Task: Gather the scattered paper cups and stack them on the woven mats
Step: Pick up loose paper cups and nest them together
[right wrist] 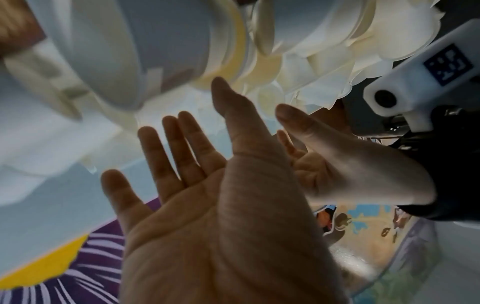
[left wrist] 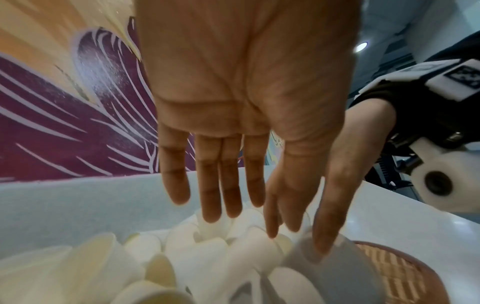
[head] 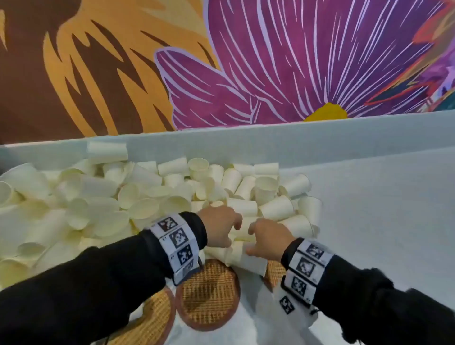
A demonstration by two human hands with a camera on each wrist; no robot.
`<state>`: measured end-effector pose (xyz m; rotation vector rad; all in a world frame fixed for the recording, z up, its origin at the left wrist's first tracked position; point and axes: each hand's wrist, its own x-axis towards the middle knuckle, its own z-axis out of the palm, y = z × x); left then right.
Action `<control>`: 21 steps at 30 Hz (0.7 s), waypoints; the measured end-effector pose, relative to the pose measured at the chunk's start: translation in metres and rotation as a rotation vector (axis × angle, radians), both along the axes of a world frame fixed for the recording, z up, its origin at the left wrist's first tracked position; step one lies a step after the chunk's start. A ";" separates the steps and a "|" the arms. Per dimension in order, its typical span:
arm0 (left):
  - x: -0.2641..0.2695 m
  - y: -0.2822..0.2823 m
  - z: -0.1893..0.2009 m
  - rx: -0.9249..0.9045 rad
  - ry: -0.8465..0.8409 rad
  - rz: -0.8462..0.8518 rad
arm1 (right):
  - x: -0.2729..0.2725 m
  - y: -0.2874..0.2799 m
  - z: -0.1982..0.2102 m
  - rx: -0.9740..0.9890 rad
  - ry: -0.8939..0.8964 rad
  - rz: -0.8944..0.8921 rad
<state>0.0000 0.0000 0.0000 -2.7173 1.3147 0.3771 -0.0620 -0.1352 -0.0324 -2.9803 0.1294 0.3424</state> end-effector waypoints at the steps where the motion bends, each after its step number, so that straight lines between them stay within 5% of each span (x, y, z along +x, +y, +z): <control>1: -0.002 -0.004 -0.006 0.035 0.008 0.008 | -0.001 0.004 -0.006 0.011 0.016 0.000; 7: 0.009 -0.016 -0.045 0.200 -0.011 0.030 | 0.005 0.006 -0.056 -0.022 -0.014 0.070; 13: 0.012 -0.018 -0.060 0.163 -0.013 0.099 | 0.008 -0.022 -0.051 0.052 -0.047 0.071; 21: 0.022 -0.017 -0.051 0.077 0.139 0.215 | -0.006 -0.078 -0.054 0.822 -0.241 -0.188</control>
